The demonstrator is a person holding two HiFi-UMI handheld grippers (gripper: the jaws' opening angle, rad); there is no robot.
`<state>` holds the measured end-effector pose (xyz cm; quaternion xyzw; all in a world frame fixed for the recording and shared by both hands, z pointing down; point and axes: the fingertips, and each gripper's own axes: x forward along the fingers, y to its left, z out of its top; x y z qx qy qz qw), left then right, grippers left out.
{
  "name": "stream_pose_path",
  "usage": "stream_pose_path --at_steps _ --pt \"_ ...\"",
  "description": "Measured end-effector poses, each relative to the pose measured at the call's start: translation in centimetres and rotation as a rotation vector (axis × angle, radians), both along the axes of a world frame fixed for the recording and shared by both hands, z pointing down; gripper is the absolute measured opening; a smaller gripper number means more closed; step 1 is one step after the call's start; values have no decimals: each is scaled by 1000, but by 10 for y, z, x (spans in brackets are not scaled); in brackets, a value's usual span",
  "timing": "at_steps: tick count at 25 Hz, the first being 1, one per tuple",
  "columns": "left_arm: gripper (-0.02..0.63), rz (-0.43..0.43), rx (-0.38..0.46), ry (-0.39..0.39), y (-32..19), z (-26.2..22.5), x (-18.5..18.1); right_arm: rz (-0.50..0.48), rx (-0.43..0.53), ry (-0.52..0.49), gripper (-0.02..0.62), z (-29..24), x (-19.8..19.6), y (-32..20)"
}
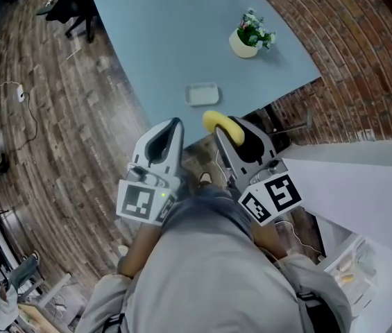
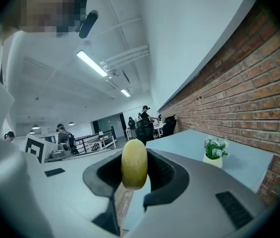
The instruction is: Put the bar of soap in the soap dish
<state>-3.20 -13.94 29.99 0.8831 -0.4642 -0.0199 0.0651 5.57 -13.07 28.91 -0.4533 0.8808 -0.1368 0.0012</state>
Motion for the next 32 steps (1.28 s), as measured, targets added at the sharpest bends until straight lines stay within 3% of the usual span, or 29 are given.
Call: stream_pose_path --at_steps 11,18,32 --pt "3 90 1 15 -59 1 -39 61 -19 25 117 6 -46 -53" --pt "3 174 -30 13 -68 20 -43 128 -55 40 117 24 -50 -63" --pt "3 167 -70 -18 -90 52 -38 125 -139 56 117 67 -40 -96"
